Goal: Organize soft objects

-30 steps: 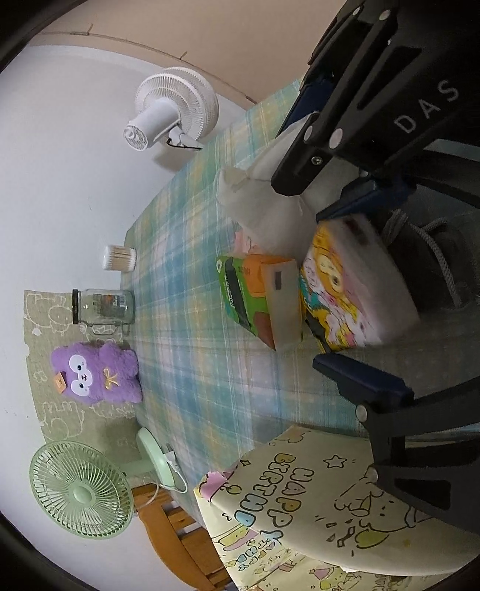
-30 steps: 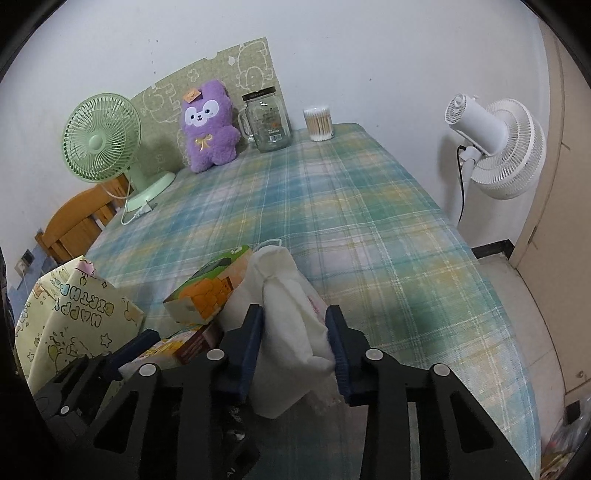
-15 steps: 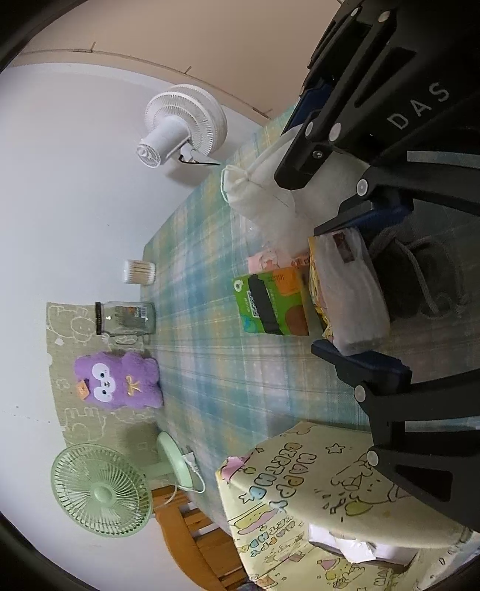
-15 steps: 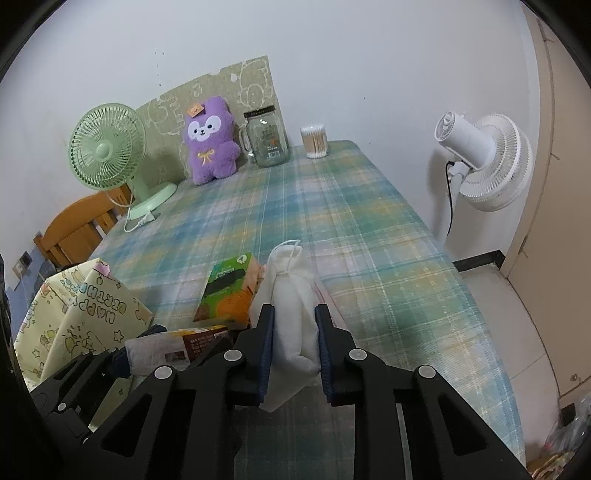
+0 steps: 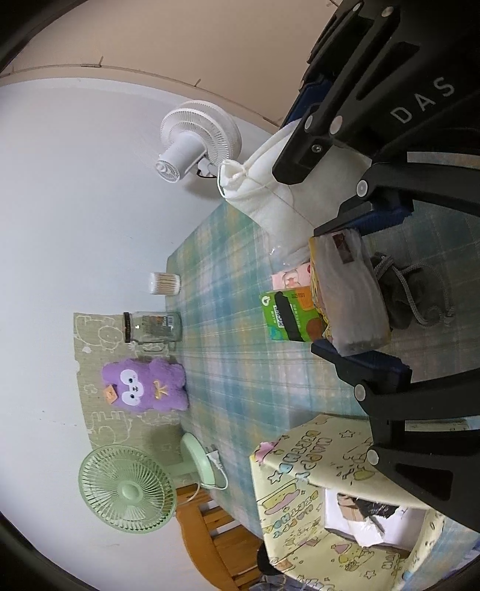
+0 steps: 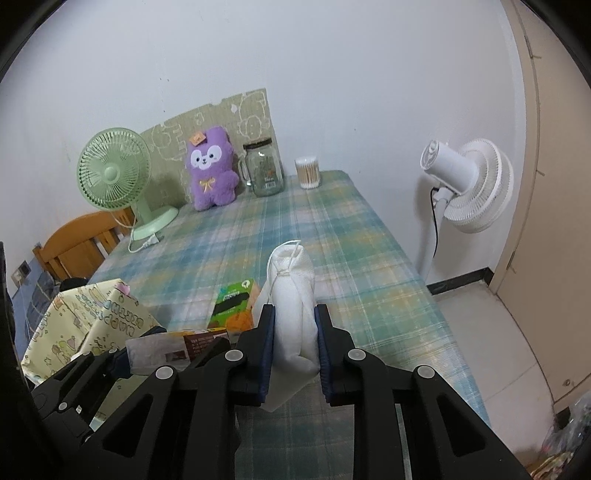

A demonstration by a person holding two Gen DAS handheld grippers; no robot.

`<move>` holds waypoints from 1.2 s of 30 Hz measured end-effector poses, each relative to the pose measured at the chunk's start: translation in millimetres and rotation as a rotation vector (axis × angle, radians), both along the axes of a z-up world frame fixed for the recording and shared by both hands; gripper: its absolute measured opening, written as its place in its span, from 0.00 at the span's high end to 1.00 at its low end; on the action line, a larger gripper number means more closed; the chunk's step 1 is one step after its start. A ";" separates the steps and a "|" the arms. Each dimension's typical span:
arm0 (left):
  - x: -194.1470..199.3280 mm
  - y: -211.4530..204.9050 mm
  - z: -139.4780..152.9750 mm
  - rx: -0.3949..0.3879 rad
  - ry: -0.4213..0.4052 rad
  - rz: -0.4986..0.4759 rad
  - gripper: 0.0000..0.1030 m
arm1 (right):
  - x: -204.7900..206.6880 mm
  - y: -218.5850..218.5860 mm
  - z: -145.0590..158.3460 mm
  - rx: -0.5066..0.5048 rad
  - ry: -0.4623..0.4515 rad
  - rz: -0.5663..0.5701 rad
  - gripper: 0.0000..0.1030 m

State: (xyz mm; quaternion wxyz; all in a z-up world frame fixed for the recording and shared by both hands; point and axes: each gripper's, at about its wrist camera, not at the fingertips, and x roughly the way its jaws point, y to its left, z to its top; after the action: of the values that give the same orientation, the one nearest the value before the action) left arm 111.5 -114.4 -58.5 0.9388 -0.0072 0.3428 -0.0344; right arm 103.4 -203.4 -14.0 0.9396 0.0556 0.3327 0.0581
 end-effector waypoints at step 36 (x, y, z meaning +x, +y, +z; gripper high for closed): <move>-51.8 21.7 78.0 0.001 -0.151 -0.032 0.44 | -65.0 24.7 86.9 -0.047 -0.185 -0.049 0.77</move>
State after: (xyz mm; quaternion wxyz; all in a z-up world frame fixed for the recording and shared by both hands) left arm 59.7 -92.6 19.6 0.9613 0.0015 0.2711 -0.0499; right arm 38.4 -178.7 72.9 0.9684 0.0363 0.2445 0.0323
